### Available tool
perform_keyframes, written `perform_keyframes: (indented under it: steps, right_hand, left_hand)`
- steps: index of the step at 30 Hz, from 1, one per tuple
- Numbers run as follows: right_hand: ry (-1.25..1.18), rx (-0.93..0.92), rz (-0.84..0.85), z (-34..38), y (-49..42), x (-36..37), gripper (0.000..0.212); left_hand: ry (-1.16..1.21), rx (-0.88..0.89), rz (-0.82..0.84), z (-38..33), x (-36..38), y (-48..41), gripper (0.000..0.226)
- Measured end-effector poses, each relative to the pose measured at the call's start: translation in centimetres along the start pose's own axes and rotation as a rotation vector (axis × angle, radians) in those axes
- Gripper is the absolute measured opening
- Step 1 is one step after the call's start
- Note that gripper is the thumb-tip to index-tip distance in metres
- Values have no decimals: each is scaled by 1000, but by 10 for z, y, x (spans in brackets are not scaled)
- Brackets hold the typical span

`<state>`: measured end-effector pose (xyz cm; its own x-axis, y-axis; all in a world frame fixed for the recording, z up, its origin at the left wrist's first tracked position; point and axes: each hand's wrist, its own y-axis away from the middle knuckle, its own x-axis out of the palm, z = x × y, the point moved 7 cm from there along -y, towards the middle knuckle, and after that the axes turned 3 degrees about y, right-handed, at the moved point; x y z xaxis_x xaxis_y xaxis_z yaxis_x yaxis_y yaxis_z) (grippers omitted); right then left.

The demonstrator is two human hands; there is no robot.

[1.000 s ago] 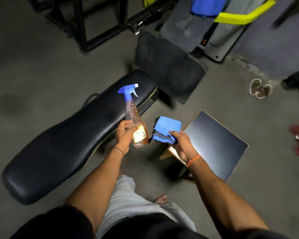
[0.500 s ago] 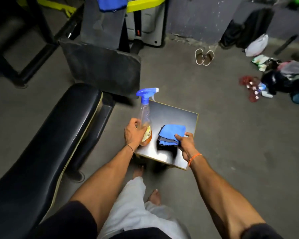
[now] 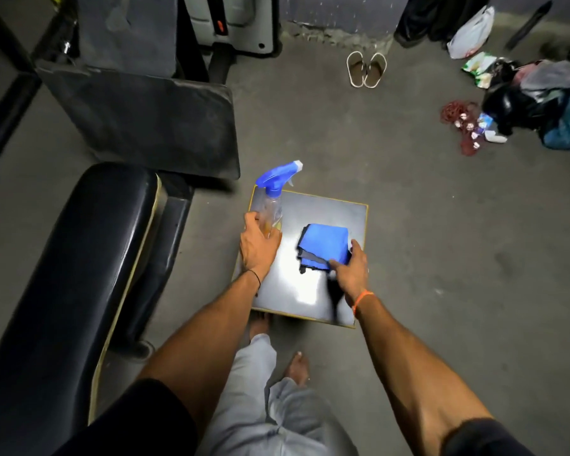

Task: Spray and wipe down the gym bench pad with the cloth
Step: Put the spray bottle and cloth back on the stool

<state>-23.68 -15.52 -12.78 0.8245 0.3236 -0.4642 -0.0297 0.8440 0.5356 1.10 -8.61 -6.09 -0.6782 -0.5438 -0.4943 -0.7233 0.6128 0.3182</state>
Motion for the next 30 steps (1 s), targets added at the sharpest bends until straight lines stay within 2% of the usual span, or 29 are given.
perform_keyframes:
  steps: [2, 5, 7, 9, 13, 15, 19, 26, 30]
  right_hand:
    - [355, -198, -45, 1, 8, 1, 72]
    - [630, -426, 81, 2, 19, 21, 65]
    - [774, -453, 219, 0, 23, 36, 58]
    - [872, -433, 288, -2, 21, 42, 58]
    - [928, -424, 322, -1, 15, 43, 59]
    - [911, -428, 326, -3, 12, 41, 58]
    - [824, -431, 332, -7, 9, 34, 57]
    - [761, -402, 345, -8, 9, 28, 64]
    - [730, -375, 369, -3, 9, 26, 65]
  left_hand:
    - [-7, 20, 21, -2, 3, 2, 43]
    - [-34, 29, 13, -8, 3, 7, 51]
    - [-59, 23, 7, -8, 4, 10, 49]
    - [-28, -12, 24, -2, 7, 13, 42]
    - [5, -109, 83, 23, 17, 14, 26]
    - [-15, -127, 100, 34, 22, 14, 33]
    - [-32, -94, 127, 39, 30, 16, 28]
    - [-111, -120, 19, 18, 32, 14, 39]
    - [-108, -114, 29, 19, 40, 13, 40]
